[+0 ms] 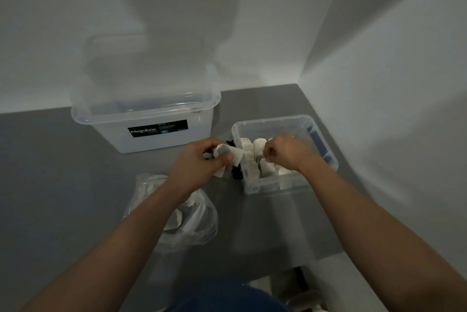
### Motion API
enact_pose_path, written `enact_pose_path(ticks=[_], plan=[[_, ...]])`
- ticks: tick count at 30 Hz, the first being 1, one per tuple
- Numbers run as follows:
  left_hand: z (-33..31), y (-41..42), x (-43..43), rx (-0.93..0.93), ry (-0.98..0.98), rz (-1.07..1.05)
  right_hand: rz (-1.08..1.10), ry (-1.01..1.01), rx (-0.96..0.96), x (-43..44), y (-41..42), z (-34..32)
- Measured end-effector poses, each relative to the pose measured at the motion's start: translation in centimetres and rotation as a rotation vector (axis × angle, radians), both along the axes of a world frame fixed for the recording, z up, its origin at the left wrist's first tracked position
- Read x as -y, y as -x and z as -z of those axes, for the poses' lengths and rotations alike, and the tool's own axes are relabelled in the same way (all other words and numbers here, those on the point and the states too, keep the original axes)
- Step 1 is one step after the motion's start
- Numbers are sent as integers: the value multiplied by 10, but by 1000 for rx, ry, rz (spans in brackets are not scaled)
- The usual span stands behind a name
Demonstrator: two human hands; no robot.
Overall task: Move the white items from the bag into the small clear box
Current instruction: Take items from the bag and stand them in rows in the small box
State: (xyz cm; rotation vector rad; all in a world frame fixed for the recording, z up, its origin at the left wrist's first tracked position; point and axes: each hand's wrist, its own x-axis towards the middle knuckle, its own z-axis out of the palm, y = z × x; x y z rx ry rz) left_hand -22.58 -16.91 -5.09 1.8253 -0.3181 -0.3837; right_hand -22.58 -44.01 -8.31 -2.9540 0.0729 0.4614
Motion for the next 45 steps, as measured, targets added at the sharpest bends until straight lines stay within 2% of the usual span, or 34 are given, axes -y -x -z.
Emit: enact_pose_path(ticks=[4,8,12,16,20,25,27,29,34,38,45], plan=[[-3,0,6,18,-16,28,106,-113,114,7,8,-6],[-7,-4,10,66,-60,83,261,-521,361,-7,34,-39],[-11,-11,17,145,-137,149,223,-824,313,-35,56,-66],[-17,-16,26,204,-191,219,152,-792,315,-48,65,-71],[-20,-14,31,182,-115,214,207,-860,362,-49,73,-67],[-19,-7,33,-29,86,211,384,-1111,544,-60,82,-64],[-18,-7,33,-50,119,233,444,-1167,614,-64,84,-61],[-19,-8,33,-24,99,248,459,-1136,627,-64,86,-60],[-23,-15,37,178,-119,307,341,-868,599,-55,89,-72],[-25,-14,42,211,-141,321,226,-692,533,-45,89,-88],[-14,-11,38,-105,40,111,261,-492,618,-24,81,-91]])
